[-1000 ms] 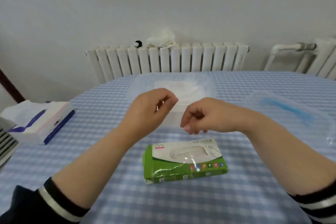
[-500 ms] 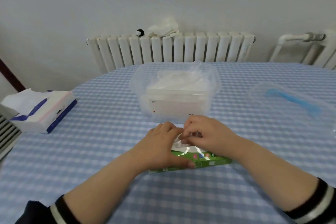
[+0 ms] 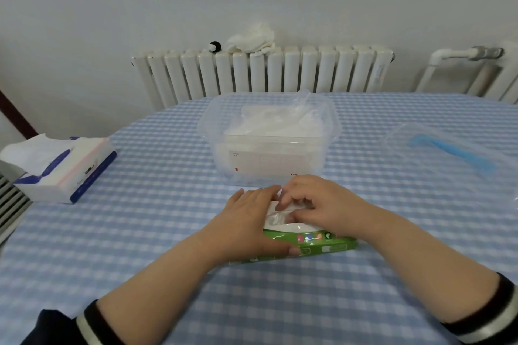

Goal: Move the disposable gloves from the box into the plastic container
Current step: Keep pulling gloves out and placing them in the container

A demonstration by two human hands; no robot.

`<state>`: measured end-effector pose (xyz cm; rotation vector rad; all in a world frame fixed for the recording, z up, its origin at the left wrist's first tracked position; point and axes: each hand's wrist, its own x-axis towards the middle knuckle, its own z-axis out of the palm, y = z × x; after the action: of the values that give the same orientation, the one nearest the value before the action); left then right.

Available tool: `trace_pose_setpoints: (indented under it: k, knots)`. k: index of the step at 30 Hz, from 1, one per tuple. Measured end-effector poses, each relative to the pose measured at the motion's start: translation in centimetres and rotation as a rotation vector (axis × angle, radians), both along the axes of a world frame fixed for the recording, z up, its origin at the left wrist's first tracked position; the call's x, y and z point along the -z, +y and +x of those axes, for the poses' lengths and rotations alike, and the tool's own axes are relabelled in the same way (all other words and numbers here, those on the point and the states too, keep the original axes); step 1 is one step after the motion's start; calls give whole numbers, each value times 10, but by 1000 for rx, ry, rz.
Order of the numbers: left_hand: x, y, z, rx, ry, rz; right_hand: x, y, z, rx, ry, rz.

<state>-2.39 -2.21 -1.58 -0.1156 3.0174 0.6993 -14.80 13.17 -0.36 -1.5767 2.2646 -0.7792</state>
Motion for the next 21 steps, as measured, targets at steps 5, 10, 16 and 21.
trace_pose_setpoints:
  k: [5,10,16,21]
  knots:
    - [-1,-3,2,-22,9,102,10,-2,5,-7,206,-146]
    - [4,-4,0,54,96,-31,10,-1,8,-33,297,-266]
    - [7,-8,-1,89,170,-44,11,1,14,-16,273,-348]
    - [3,-9,-1,108,190,-153,10,0,18,93,-49,-366]
